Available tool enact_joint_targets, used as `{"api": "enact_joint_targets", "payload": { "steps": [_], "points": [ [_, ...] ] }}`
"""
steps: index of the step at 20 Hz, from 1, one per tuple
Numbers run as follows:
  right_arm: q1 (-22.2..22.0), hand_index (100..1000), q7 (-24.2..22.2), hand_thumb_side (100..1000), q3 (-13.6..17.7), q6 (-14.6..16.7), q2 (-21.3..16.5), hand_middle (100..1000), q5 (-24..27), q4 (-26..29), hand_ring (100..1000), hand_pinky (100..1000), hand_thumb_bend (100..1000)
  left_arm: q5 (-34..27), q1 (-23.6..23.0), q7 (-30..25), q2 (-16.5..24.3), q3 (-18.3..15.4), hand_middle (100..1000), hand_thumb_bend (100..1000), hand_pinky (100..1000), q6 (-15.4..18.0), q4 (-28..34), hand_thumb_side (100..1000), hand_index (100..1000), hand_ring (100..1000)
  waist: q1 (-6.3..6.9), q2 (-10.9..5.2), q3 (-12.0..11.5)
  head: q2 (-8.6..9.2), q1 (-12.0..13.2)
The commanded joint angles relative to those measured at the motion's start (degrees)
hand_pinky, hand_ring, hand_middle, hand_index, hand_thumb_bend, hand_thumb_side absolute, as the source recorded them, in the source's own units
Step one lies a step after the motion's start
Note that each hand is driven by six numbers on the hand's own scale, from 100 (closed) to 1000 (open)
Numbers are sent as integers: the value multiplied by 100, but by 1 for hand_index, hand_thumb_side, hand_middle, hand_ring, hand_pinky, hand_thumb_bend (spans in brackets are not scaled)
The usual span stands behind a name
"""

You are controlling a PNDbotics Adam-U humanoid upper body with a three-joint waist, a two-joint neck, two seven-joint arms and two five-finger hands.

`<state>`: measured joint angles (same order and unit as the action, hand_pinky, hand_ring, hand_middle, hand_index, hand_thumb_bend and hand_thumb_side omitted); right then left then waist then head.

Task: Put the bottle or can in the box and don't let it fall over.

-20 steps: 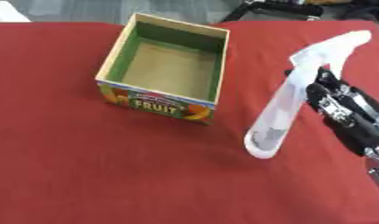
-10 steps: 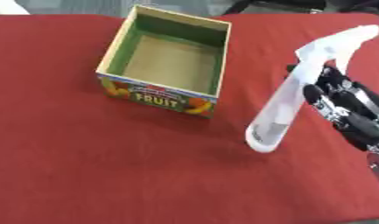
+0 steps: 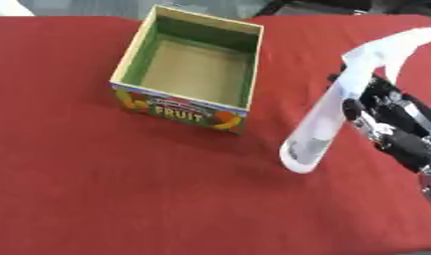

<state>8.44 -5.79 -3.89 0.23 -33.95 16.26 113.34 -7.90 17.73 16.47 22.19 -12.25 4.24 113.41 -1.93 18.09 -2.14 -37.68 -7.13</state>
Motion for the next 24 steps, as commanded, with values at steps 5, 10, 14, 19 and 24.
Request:
{"api": "enact_joint_targets", "payload": {
  "steps": [5, 10, 14, 19, 24],
  "points": [
    [111, 982, -37, 555, 46, -42, -141, 901, 115, 126, 929, 994, 100, 23, 55, 8, 139, -21, 1000, 193, 524, 3, 118, 730, 631, 1000, 7, -135, -13, 38, -27],
    [162, 975, -46, 570, 36, -165, -172, 903, 155, 126, 930, 994, 100, 17, 77, 12, 131, -23, 1000, 193, 525, 3, 118, 728, 631, 1000, 3, -126, -29, 33, -38],
    [151, 977, 5, 495, 33, -306, -187, 901, 111, 126, 929, 991, 100, 13, 92, 10, 129, -22, 1000, 191, 524, 6, 118, 726, 631, 1000, 3, -122, -33, 36, -39],
    [141, 966, 79, 436, 38, -485, -201, 898, 58, 126, 928, 987, 100, 10, 99, 3, 132, -20, 1000, 188, 524, 6, 118, 725, 630, 1000, 5, -113, -30, 30, -41],
    [95, 961, 236, 422, 52, -736, -184, 891, -130, 126, 925, 984, 100, 8, 104, 9, 132, -24, 1000, 185, 523, 5, 118, 724, 629, 1000, 8, -104, -22, 22, -30]
  ]
}}
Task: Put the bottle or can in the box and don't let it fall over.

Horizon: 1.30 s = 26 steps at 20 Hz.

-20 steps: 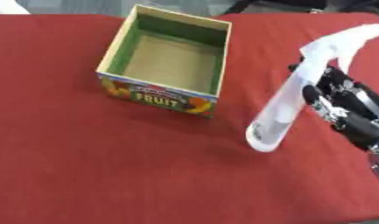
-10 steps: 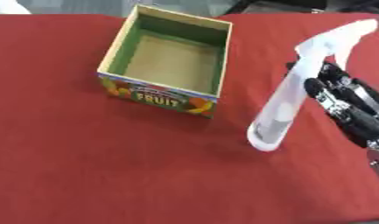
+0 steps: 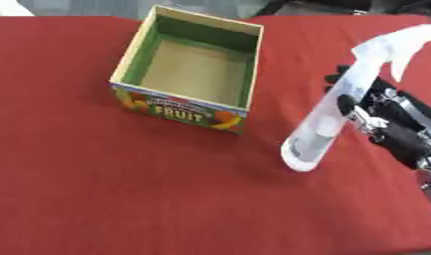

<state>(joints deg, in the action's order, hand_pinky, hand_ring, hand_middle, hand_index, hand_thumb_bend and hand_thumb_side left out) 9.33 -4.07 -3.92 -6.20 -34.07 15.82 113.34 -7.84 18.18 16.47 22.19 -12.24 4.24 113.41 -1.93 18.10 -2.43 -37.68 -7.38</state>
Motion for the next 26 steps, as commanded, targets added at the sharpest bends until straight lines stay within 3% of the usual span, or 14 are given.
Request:
{"api": "enact_joint_targets", "payload": {
  "steps": [1, 15, 26],
  "points": [
    [2, 959, 83, 427, 52, -109, -169, 889, -96, 126, 924, 983, 100, 3, 59, 8, 133, -24, 1000, 185, 523, 5, 118, 725, 629, 1000, 9, -104, 8, 22, -6],
    [58, 937, -59, 521, -46, -107, -148, 850, 136, 126, 910, 968, 100, -3, 84, -13, 118, -11, 1000, 183, 522, -9, 118, 724, 628, 1000, 7, -84, -29, 25, -20],
    [140, 935, -270, 442, -216, -107, -69, 863, -50, 126, 915, 969, 100, -19, 103, -20, 110, -1, 1000, 182, 521, -18, 118, 721, 628, 1000, -1, -109, -50, 93, -82]
  ]
}}
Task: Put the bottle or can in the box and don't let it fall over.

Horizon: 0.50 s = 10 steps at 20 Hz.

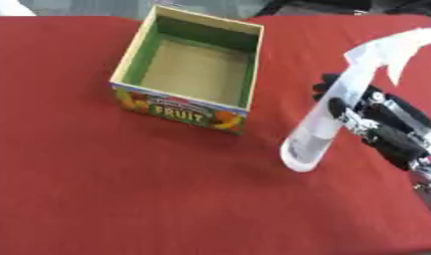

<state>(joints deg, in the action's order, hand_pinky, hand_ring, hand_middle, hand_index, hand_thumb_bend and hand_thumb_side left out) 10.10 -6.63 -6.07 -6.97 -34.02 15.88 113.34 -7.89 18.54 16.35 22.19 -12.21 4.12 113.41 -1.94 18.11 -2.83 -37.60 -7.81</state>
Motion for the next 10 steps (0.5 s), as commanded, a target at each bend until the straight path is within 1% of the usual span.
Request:
{"api": "enact_joint_targets", "payload": {
  "steps": [1, 7, 9, 10],
  "points": [
    [71, 936, -23, 440, -20, -45, -72, 863, -67, 126, 915, 969, 100, -17, 70, -9, 108, -2, 1000, 182, 521, -7, 118, 721, 628, 1000, 0, -112, -14, 95, -46],
    [138, 935, -103, 427, -106, -103, -45, 863, -82, 126, 914, 968, 100, -21, 79, -10, 98, -3, 1000, 181, 521, -15, 118, 721, 627, 1000, -1, -109, -33, 114, -76],
    [169, 935, -142, 437, -137, -113, -37, 863, -76, 126, 914, 968, 100, -20, 78, -8, 98, -4, 1000, 181, 521, -19, 118, 721, 627, 1000, 0, -108, -32, 112, -80],
    [189, 935, -166, 462, -155, -115, -33, 862, -82, 126, 914, 967, 100, -19, 76, -6, 98, -4, 1000, 181, 521, -21, 118, 721, 627, 1000, 1, -108, -31, 111, -87]
  ]
}}
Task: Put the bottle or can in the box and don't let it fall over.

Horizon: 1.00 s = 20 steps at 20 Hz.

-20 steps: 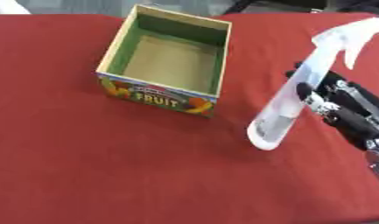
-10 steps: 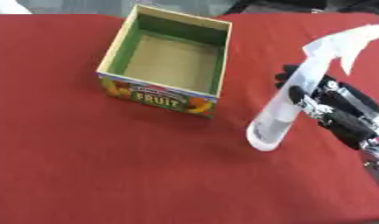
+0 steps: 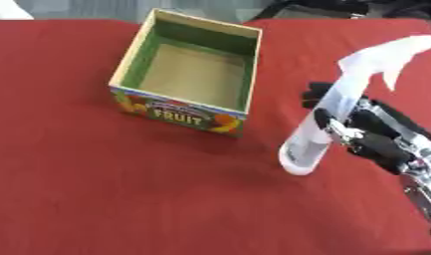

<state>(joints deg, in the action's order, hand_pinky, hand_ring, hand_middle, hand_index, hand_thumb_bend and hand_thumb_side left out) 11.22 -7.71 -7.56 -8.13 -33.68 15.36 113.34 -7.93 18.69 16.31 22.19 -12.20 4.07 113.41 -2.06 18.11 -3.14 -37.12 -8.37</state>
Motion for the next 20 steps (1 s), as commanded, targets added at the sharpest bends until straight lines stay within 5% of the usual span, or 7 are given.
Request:
{"api": "enact_joint_targets", "payload": {
  "steps": [1, 8, 20],
  "points": [
    [95, 934, -85, 479, -28, -2, -60, 862, -41, 126, 914, 967, 100, -16, 60, 0, 98, -6, 1000, 181, 520, -18, 118, 721, 627, 1000, 15, -108, 1, 64, -35],
    [134, 932, -92, 653, -98, -34, 4, 859, -203, 126, 914, 966, 100, -18, 59, 1, 100, -1, 1000, 180, 520, -30, 118, 722, 627, 1000, 22, -107, 15, 96, -45],
    [139, 899, 402, 560, -110, -294, 234, 803, -504, 126, 882, 941, 100, -10, 42, -4, 100, 1, 1000, 177, 517, -53, 118, 724, 626, 1000, 53, -97, 55, 116, -83]
  ]
}}
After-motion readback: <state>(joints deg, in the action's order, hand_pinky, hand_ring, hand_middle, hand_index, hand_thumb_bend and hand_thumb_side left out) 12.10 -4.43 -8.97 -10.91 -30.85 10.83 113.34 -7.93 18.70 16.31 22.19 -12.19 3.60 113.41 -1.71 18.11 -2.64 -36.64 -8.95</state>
